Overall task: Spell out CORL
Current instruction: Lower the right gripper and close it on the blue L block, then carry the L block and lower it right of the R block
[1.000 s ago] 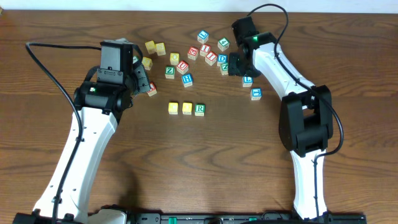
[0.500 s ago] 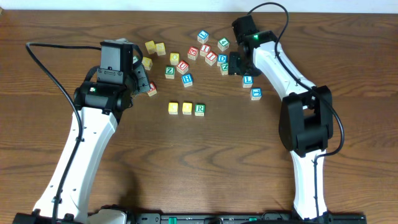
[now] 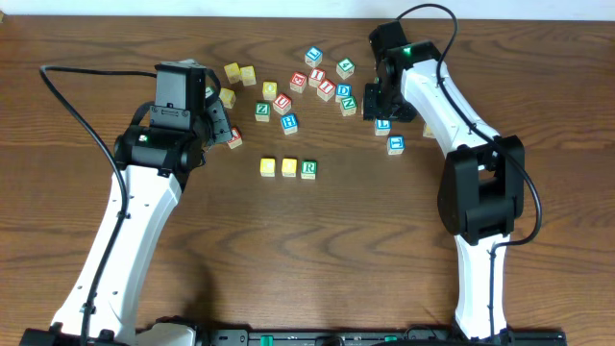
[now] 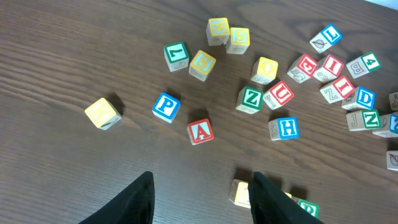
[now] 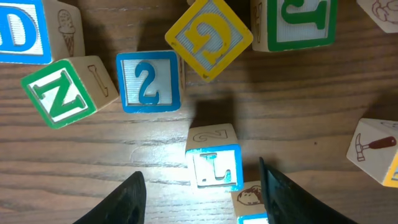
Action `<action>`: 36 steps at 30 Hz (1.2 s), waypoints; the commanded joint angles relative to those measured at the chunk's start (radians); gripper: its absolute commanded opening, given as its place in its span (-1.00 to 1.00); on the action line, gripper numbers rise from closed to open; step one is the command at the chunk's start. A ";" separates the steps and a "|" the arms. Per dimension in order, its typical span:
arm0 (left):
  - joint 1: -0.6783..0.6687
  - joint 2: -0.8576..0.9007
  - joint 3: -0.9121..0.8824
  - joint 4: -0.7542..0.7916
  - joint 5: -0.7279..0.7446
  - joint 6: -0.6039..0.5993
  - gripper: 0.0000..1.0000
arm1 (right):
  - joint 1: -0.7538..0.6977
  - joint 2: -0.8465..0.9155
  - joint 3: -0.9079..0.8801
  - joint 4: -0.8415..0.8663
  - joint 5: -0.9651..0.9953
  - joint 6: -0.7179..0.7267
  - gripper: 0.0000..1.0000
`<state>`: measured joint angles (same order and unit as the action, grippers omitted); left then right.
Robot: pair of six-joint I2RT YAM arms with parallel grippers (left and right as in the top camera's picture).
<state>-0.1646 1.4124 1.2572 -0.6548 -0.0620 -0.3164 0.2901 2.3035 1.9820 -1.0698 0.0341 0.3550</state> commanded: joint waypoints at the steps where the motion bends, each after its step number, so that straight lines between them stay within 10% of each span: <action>1: 0.003 0.008 0.016 -0.003 -0.006 0.009 -0.03 | -0.002 0.045 -0.008 0.015 0.009 -0.013 0.03; 36: 0.003 0.008 0.016 0.005 -0.006 0.009 -0.03 | 0.036 -0.123 0.022 -0.069 -0.035 -0.038 -0.61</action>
<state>-0.1646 1.4128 1.2572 -0.6498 -0.0620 -0.3164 0.2974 2.2253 1.9827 -1.1217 0.0303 0.3244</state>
